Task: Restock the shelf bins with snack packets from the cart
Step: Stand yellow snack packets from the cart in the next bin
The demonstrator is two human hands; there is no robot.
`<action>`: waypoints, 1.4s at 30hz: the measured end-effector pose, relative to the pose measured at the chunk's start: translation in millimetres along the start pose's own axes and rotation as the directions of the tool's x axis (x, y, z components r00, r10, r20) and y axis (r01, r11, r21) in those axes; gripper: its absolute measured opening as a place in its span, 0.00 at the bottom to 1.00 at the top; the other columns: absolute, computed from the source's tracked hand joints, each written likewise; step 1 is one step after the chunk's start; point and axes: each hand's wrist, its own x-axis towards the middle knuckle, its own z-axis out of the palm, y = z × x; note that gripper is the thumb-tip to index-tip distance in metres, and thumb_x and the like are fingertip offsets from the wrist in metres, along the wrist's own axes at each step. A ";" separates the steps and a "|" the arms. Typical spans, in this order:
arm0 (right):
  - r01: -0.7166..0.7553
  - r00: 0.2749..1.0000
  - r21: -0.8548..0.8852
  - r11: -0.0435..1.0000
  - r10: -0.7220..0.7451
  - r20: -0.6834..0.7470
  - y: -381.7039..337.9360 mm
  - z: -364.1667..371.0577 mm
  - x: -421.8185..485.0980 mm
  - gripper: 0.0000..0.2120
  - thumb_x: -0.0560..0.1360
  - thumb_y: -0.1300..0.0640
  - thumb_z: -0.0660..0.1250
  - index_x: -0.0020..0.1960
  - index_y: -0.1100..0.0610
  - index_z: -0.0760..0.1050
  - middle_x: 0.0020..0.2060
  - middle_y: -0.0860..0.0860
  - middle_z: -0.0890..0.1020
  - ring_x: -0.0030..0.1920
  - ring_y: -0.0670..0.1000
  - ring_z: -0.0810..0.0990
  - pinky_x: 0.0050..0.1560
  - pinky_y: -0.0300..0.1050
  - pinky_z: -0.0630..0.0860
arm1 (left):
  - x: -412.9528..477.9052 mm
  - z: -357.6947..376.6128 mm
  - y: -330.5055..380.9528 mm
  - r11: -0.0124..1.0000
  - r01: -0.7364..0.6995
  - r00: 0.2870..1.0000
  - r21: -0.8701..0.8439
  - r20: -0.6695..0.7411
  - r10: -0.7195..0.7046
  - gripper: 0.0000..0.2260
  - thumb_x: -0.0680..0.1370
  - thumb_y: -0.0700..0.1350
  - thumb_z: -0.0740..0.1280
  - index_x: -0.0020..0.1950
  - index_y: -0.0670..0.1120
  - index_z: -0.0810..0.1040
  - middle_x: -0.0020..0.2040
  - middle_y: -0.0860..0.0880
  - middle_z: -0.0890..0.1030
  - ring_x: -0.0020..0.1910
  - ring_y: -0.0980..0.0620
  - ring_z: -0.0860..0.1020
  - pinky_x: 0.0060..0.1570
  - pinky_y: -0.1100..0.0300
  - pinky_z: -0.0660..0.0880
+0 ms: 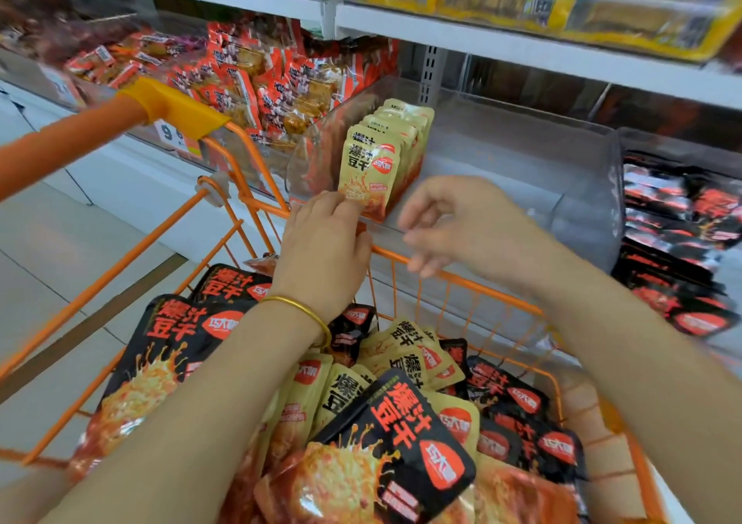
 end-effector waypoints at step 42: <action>-0.103 0.995 0.523 0.846 0.088 0.054 19.8 3.6 31.8 0.12 0.66 0.55 0.71 0.49 0.56 0.79 0.42 0.51 0.85 0.45 0.53 0.81 0.47 0.48 0.77 | 12.6 -2.5 -1.5 0.797 0.026 0.991 -0.603 -0.087 -0.098 0.22 0.76 0.55 0.57 0.40 0.35 0.73 0.31 0.41 0.70 0.30 0.44 0.69 0.31 0.51 0.67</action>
